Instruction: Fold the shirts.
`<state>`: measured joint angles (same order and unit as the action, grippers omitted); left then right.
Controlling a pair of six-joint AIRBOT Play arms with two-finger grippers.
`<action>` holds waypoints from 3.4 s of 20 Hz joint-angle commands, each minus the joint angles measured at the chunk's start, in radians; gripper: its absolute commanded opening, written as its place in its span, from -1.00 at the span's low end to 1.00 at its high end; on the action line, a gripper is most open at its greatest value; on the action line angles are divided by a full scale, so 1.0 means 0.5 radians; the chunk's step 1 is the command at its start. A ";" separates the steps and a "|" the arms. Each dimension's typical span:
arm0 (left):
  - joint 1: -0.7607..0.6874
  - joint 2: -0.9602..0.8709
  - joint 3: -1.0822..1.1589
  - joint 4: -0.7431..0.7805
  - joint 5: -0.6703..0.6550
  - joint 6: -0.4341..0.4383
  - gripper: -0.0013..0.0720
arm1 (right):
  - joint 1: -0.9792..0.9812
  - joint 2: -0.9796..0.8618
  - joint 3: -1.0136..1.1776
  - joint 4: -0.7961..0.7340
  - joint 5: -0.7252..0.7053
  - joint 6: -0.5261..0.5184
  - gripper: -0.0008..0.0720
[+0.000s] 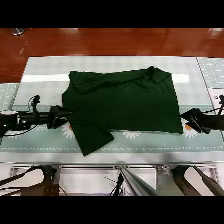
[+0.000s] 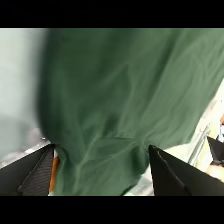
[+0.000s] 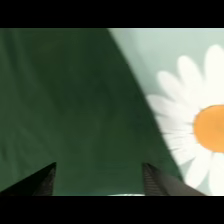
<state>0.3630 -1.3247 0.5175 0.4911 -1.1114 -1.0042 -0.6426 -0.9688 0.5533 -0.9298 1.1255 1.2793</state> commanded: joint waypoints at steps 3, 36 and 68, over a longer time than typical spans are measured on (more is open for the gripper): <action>-0.201 -0.083 0.033 -0.131 0.121 0.050 -0.76 | -0.006 0.034 -0.050 -0.521 -0.087 0.307 0.72; -0.105 0.436 2.040 -0.467 -0.130 -0.168 -0.92 | 0.730 -0.411 2.741 0.184 0.275 0.361 -0.87; -0.346 0.745 0.918 1.035 0.665 -0.750 -0.92 | 0.732 -0.244 1.164 -0.301 -0.021 0.270 -0.87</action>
<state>0.2554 -0.7757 1.0115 1.0554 -0.9203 -1.4132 -0.2768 -0.8928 1.1843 -1.1137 1.2339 1.4536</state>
